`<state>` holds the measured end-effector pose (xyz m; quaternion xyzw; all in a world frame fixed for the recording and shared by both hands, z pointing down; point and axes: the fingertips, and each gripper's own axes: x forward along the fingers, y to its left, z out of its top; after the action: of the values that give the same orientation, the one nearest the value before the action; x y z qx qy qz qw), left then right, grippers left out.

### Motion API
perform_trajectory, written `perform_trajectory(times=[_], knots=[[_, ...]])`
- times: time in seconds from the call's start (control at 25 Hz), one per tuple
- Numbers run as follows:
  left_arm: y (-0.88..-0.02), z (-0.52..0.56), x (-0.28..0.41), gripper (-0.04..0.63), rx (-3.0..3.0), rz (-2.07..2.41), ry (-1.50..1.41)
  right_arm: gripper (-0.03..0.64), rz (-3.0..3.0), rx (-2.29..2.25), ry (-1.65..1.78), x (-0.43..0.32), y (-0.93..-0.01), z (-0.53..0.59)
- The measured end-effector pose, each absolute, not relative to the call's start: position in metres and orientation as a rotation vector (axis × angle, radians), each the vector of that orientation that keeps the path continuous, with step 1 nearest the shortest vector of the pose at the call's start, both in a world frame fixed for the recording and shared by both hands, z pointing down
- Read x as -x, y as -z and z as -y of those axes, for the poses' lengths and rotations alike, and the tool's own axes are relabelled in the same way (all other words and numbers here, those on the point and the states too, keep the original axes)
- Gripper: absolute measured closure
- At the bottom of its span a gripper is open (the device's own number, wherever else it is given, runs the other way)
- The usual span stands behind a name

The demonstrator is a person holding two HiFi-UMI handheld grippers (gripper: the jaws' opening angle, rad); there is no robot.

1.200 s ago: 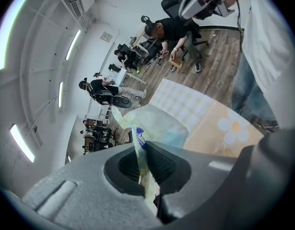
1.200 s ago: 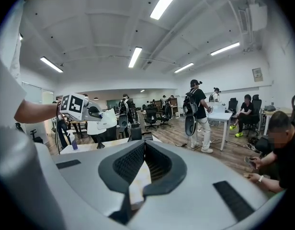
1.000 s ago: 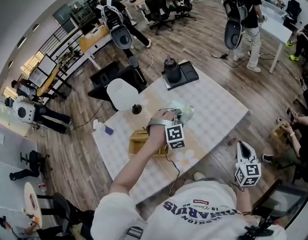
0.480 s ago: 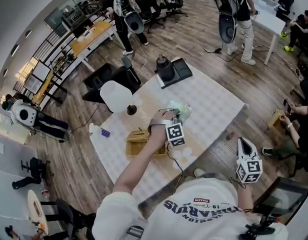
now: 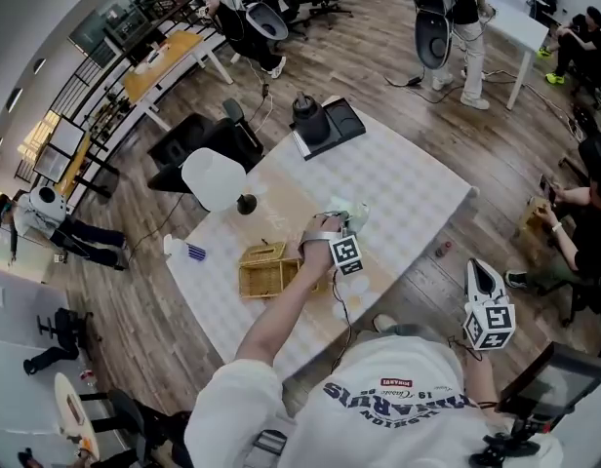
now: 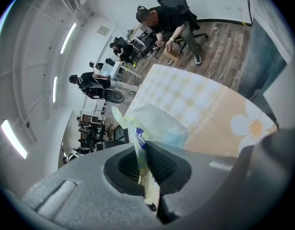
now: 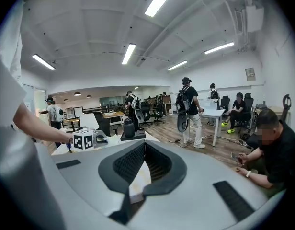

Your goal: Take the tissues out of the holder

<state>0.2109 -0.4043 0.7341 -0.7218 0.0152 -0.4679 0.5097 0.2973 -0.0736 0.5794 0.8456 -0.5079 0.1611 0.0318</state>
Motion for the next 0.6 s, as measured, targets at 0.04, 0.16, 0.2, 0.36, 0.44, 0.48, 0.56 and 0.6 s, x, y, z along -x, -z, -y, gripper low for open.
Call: perform_trajectory(times=[0.04,0.16,0.2,0.36,0.44,0.48,0.56,0.6], knots=[[-0.746,0.405,-0.211,0.594,1.737,-0.035,1.141,0.608,1.554,-2.605,-0.498,-0.298,-0.578,0.072],[-0.779,0.406,-0.207,0.594,1.733,-0.036,1.185,0.609,1.530,-2.608,-0.498,-0.300,-0.574,0.067],[-0.791,0.407,-0.205,0.594,1.734,-0.035,1.202,0.609,1.525,-2.608,-0.500,-0.300,-0.574,0.067],[-0.839,0.405,-0.195,0.594,1.728,-0.008,1.288,0.609,1.515,-2.601,-0.513,-0.300,-0.577,0.066],[-0.858,0.402,-0.189,0.594,1.731,-0.005,1.318,0.609,1.513,-2.601,-0.513,-0.299,-0.577,0.066],[-0.864,0.399,-0.186,0.594,1.733,-0.006,1.326,0.609,1.512,-2.600,-0.513,-0.298,-0.577,0.065],[-0.872,0.390,-0.180,0.594,1.735,-0.011,1.326,0.609,1.509,-2.596,-0.517,-0.297,-0.574,0.061],[-0.875,0.387,-0.177,0.594,1.737,-0.016,1.323,0.609,1.508,-2.593,-0.518,-0.296,-0.573,0.060]])
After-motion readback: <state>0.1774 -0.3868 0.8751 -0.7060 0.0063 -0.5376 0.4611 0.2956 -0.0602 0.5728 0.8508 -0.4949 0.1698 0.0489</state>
